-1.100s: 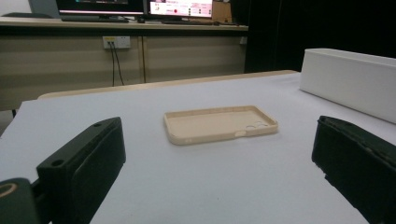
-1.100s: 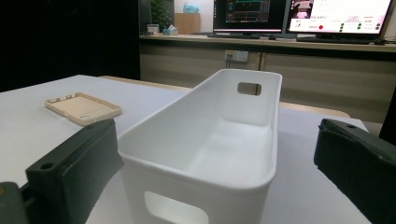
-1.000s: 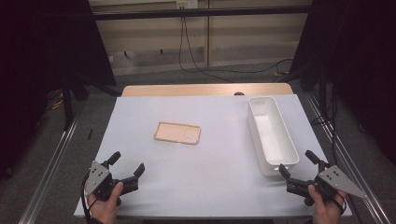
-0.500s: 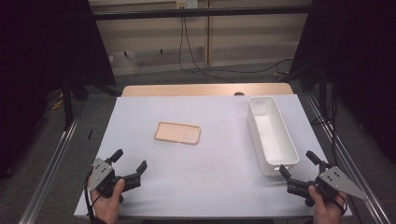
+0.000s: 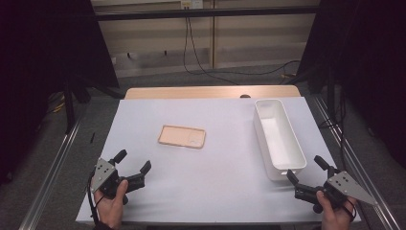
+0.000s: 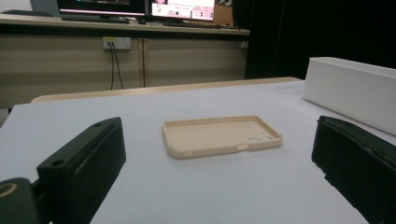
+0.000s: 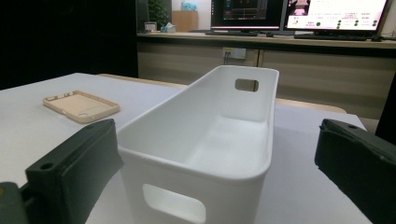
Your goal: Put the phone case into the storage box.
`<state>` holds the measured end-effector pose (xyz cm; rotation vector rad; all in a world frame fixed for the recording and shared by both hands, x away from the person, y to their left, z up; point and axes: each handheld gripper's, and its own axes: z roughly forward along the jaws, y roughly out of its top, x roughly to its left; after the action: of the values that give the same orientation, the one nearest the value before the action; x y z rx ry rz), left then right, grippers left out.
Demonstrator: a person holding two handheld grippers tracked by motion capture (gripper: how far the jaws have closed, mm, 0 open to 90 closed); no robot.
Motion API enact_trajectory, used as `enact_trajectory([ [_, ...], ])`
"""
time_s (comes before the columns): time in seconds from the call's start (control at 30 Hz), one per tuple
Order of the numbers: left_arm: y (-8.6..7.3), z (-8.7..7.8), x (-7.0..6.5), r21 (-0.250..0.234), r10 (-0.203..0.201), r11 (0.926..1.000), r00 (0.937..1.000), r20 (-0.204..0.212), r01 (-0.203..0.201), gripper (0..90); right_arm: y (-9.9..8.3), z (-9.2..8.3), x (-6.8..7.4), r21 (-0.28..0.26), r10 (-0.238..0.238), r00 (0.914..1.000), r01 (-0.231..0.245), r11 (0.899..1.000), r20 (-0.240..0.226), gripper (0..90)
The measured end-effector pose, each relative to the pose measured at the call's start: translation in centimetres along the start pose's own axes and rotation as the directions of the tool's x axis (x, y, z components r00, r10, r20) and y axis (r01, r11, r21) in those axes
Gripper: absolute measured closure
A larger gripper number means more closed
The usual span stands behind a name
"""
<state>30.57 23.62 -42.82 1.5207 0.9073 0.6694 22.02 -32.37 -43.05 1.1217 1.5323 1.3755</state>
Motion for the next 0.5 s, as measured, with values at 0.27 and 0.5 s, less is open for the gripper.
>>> enact_trajectory([
  [0.27,0.2,1.5,0.0,0.022,0.011,0.9997,0.9997,0.024,-0.011,2.8,0.1,-0.3,0.0,-0.003,-0.002,1.0000,0.002,1.000,0.010,0.0],
  [0.5,0.9,2.7,0.3,0.001,0.017,0.9999,0.9995,0.026,-0.017,3.3,0.1,-0.3,0.2,-0.004,-0.008,0.9999,0.008,1.000,0.007,0.0],
])
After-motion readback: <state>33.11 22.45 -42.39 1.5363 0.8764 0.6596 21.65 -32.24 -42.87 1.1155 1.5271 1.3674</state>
